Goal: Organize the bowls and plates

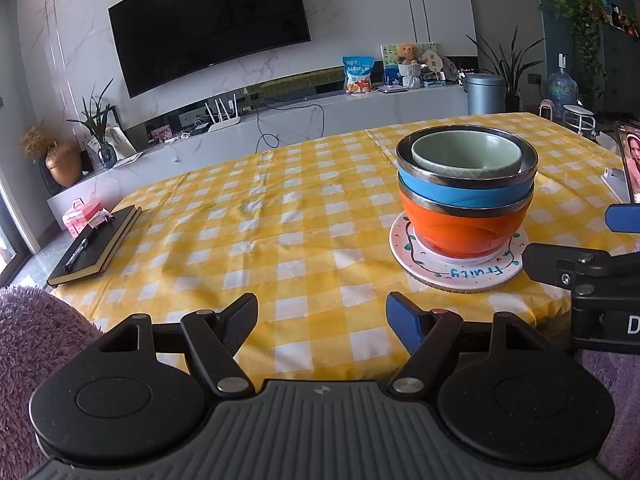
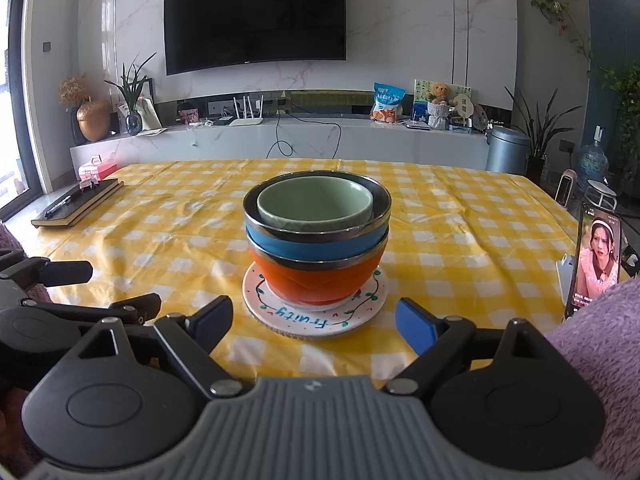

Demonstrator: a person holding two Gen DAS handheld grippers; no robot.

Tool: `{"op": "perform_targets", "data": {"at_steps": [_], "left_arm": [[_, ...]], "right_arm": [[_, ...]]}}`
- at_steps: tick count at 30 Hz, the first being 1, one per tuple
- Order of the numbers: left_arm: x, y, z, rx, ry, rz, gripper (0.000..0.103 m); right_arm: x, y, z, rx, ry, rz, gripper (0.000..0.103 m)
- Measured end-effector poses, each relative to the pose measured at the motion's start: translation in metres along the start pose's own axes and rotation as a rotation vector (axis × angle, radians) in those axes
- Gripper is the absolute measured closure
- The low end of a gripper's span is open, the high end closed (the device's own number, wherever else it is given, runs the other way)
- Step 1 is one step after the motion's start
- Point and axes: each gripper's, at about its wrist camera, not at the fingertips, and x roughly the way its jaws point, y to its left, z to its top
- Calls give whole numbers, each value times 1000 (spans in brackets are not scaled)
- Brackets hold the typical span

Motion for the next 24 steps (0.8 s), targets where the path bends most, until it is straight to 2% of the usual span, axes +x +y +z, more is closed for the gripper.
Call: {"op": "perform_targets", "data": {"at_steps": [24], "left_arm": [[-1,0,0,-3,1,-8,17]], "right_arm": [[1,1,-1,-6,5,-4,15]]}}
